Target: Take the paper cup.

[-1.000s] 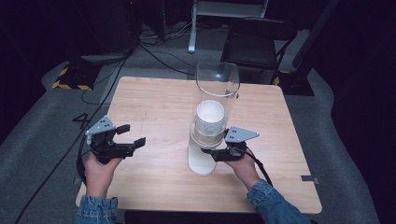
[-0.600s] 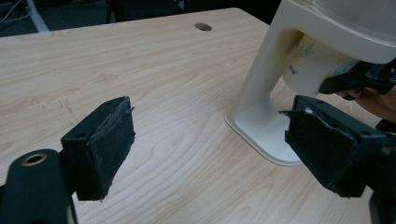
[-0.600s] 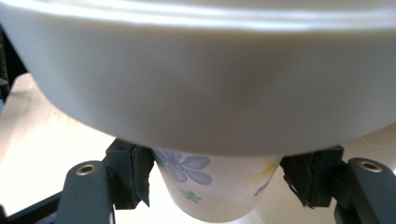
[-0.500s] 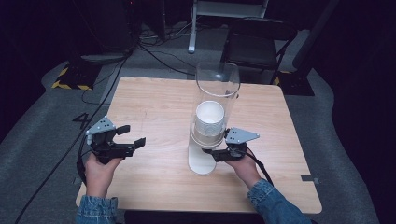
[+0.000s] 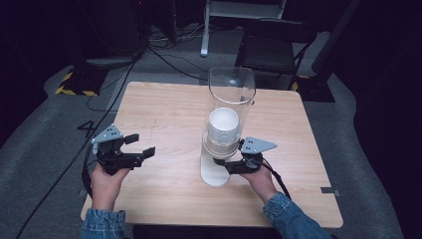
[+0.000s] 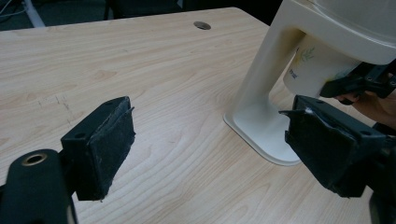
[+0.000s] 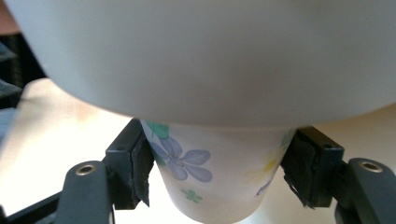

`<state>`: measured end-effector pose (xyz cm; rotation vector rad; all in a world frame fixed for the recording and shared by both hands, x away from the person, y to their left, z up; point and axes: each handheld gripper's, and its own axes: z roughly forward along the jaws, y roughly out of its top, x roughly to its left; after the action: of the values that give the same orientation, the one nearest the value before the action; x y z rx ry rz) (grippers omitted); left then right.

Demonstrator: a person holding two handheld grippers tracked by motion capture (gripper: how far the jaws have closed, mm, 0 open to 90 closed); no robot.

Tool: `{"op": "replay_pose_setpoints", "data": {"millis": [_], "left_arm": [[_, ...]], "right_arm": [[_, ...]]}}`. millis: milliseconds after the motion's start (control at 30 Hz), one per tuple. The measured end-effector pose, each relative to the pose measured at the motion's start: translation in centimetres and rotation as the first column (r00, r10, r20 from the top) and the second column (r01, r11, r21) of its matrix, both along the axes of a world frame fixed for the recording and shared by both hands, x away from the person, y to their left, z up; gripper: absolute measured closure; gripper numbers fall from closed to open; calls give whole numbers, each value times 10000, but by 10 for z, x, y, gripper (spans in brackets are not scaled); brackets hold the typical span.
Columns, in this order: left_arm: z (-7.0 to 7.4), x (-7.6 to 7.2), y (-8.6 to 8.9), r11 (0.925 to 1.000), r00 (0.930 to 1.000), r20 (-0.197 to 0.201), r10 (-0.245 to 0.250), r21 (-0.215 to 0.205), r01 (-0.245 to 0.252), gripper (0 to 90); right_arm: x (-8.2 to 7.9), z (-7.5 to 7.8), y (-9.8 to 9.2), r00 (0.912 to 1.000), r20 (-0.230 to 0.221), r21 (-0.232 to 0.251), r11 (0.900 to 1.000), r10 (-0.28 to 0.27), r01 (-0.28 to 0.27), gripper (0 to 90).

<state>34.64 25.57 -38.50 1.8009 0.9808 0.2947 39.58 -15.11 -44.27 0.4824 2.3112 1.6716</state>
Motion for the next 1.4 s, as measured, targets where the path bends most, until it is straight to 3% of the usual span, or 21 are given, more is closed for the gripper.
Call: {"op": "replay_pose_setpoints", "data": {"millis": [433,1400], "left_arm": [[-1,0,2,10000,10000,-59,6,-96,-6,154],[-1,0,0,9999,10000,-76,-53,-103,52,155]], "right_arm": [[1,-5,-1,9997,213,287,9995,140,-146,326],[0,-6,-3,9990,400,80,9998,193,-196,332]]}}
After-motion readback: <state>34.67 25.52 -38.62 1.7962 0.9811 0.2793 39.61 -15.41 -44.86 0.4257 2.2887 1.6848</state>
